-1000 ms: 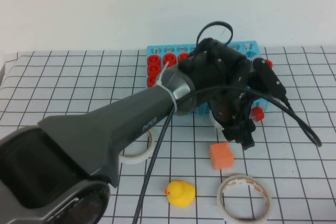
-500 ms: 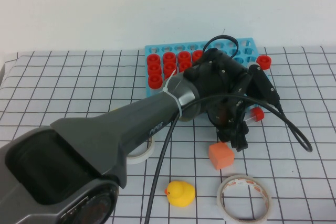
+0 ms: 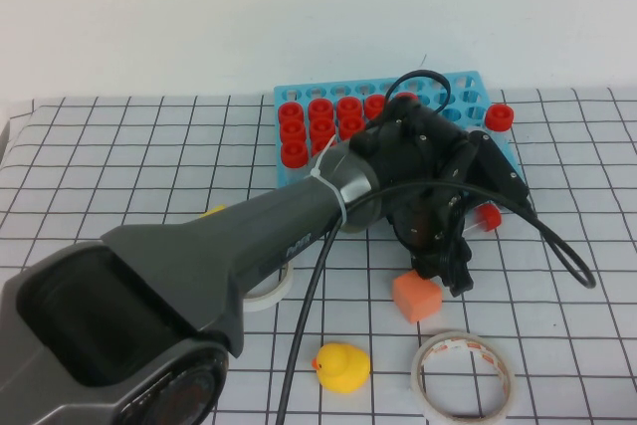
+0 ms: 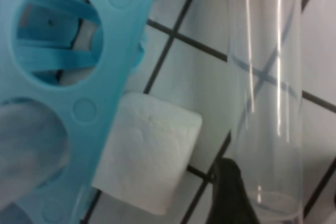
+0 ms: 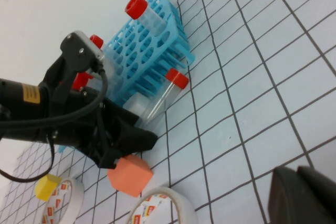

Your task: Place the test tubes

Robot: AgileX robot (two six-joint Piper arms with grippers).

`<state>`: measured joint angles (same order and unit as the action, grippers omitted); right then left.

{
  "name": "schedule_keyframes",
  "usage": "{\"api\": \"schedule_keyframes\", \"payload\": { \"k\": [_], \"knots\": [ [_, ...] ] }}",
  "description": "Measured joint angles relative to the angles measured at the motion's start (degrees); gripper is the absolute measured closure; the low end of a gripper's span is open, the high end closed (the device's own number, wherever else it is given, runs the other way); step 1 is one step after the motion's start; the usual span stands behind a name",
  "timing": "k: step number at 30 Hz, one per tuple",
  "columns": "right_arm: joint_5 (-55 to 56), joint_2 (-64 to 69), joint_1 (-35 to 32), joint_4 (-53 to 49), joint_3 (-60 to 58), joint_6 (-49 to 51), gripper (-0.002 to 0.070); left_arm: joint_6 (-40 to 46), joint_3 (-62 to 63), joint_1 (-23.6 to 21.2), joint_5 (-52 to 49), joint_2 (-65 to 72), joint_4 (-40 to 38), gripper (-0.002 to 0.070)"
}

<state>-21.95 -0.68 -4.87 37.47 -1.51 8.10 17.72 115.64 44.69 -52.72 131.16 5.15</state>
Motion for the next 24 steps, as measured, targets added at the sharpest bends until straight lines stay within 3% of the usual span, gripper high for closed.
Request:
{"api": "schedule_keyframes", "payload": {
  "k": [3,8,24],
  "knots": [
    [0.0,0.0,0.0,0.0,0.0,0.0,0.0678,0.0,0.0,0.0,-0.82,0.0,-0.22,0.0321],
    [-0.09,0.0,0.0,0.0,0.0,0.0,0.0678,0.0,0.03,0.0,-2.34,0.0,-0.47,0.0466],
    [-0.34,0.0,0.0,0.44,0.0,-0.66,0.0678,5.78,0.49,0.0,-7.1,-2.12,-3.09,0.0465]
  ]
}}
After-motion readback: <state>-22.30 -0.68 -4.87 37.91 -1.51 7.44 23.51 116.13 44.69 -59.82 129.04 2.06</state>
